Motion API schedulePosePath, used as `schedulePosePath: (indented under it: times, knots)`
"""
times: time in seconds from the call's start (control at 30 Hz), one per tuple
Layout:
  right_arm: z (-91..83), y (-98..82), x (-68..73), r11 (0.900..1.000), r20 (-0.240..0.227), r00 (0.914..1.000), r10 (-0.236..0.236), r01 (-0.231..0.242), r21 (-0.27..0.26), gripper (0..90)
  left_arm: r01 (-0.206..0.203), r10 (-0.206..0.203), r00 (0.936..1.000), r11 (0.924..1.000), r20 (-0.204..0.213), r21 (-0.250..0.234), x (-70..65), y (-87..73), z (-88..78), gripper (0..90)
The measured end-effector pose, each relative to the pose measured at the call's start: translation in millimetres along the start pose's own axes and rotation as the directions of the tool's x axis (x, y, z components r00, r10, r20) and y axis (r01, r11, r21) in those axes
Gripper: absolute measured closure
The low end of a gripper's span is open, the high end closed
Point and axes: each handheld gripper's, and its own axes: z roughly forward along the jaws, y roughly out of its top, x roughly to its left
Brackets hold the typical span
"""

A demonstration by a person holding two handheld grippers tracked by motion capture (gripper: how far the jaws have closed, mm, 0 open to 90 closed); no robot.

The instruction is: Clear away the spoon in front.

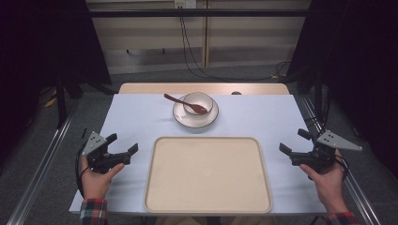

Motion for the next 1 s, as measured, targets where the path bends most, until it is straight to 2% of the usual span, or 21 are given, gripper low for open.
schedulePosePath:
  times: [0.13, 0.2, 0.33, 0.43, 0.47, 0.5, 0.6, 0.63, 0.67, 0.73, 0.87, 1.0]
  knots:
    - [-0.9, 0.7, -0.4, 1.0, 0.0, 0.9998, 0.021, -0.021, -0.005, 1.4, 0.002, -0.002, 0.9999, 1.0, 0.011, 0.007, -2.2, 0.3, 3.1, 3.8]
    - [-0.8, 0.7, -1.3, 1.0, 0.004, 0.9998, 0.021, -0.021, -0.003, 1.5, 0.006, -0.006, 0.9996, 0.9999, 0.028, 0.015, -3.5, -0.2, 7.3, 3.8]
    - [0.3, 0.2, -0.5, 1.0, 0.003, 1.0, 0.008, -0.008, -0.003, 1.6, 0.006, -0.007, 0.9994, 0.9997, 0.033, 0.022, -6.1, 0.6, 12.2, 3.9]
    - [0.9, -0.1, 0.2, 1.0, -0.005, 0.9999, 0.012, -0.012, 0.004, 0.0, -0.009, 0.007, 0.9994, 0.9995, 0.034, 0.031, -9.1, 2.9, 17.2, 4.3]
    - [0.8, -0.1, 0.6, 1.0, -0.012, 0.9998, 0.013, -0.013, 0.004, 0.0, -0.004, 0.003, 0.9992, 0.9996, 0.039, 0.029, -9.6, 4.3, 19.0, 4.3]
    - [0.2, -0.1, 0.3, 1.0, -0.01, 0.9999, -0.006, 0.006, 0.005, 0.0, -0.002, 0.001, 0.9992, 0.9996, 0.039, 0.029, -9.9, 5.2, 20.3, 4.4]
    - [0.8, -0.8, 1.2, 1.0, -0.023, 0.9997, -0.004, 0.005, 0.014, 0.3, -0.011, 0.01, 0.9993, 0.9993, 0.035, 0.036, -11.8, 10.8, 25.9, 4.5]
    - [0.6, -0.8, 1.2, 1.0, -0.012, 0.9998, -0.013, 0.014, 0.014, 0.6, -0.018, 0.017, 0.9992, 0.9991, 0.037, 0.038, -12.4, 12.2, 27.3, 4.7]
    - [0.4, -0.7, 1.1, 1.0, -0.015, 0.9998, -0.014, 0.015, 0.015, 0.6, -0.028, 0.027, 0.9992, 0.9987, 0.029, 0.042, -13.4, 14.7, 29.4, 4.8]
    - [1.0, -0.8, 1.1, 1.0, -0.02, 0.9998, -0.004, 0.005, 0.017, 0.5, -0.016, 0.015, 0.9992, 0.9993, 0.036, 0.034, -14.4, 18.3, 32.7, 4.8]
    - [0.8, -0.9, 0.8, 1.0, -0.025, 0.9996, -0.013, 0.014, 0.018, 0.3, -0.01, 0.009, 0.9989, 0.9994, 0.045, 0.033, -16.0, 25.7, 38.8, 5.2]
    - [1.0, -1.8, 3.0, 1.0, -0.022, 0.9996, -0.015, 0.016, 0.025, 0.4, -0.026, 0.025, 0.999, 0.9989, 0.038, 0.04, -20.9, 33.1, 45.3, 5.2]
